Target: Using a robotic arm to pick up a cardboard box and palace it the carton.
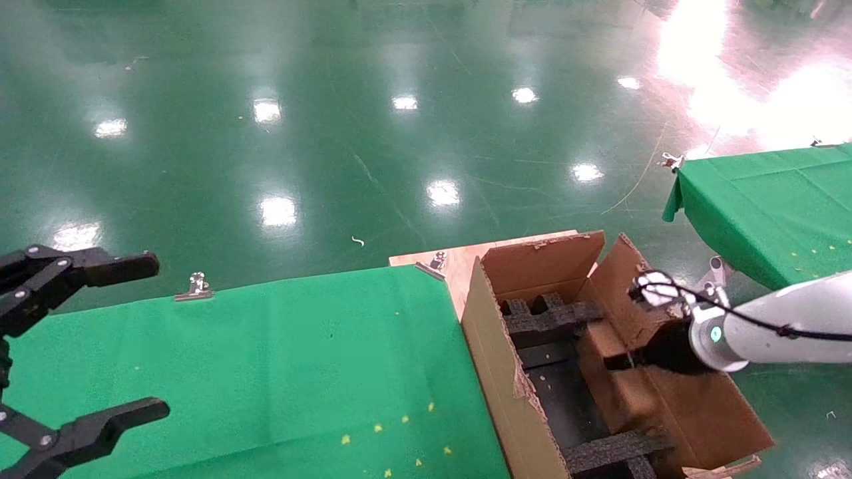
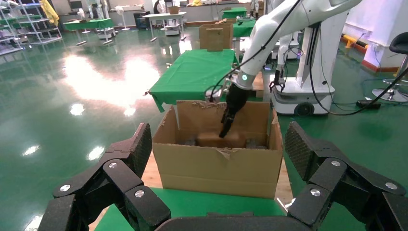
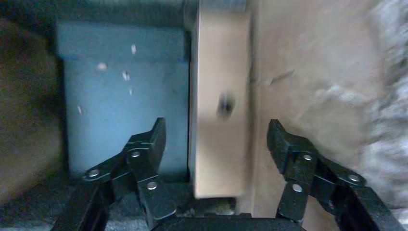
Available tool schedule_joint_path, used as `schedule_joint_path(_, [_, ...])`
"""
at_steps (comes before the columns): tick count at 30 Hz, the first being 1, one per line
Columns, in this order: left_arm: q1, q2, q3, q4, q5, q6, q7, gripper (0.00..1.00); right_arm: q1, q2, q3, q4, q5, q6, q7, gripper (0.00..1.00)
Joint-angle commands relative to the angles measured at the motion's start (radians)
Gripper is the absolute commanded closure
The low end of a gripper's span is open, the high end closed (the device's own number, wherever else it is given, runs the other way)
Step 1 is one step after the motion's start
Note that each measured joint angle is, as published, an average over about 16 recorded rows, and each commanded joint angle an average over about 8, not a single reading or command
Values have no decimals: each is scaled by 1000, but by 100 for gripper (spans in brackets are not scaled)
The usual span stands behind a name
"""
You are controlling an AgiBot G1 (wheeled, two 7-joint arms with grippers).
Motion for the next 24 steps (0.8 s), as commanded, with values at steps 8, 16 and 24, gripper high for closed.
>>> schedule_joint_path(8, [0, 0, 0, 0, 0, 0, 0, 0, 145, 62, 62, 119, -13, -18, 6, 0])
schedule_joint_path(16, [0, 0, 0, 0, 0, 0, 0, 0, 299, 118, 154, 287, 104, -99, -69, 0])
schedule_joint_path(24, [0, 0, 0, 0, 0, 0, 0, 0, 379, 152, 239, 323, 313, -205, -162, 0])
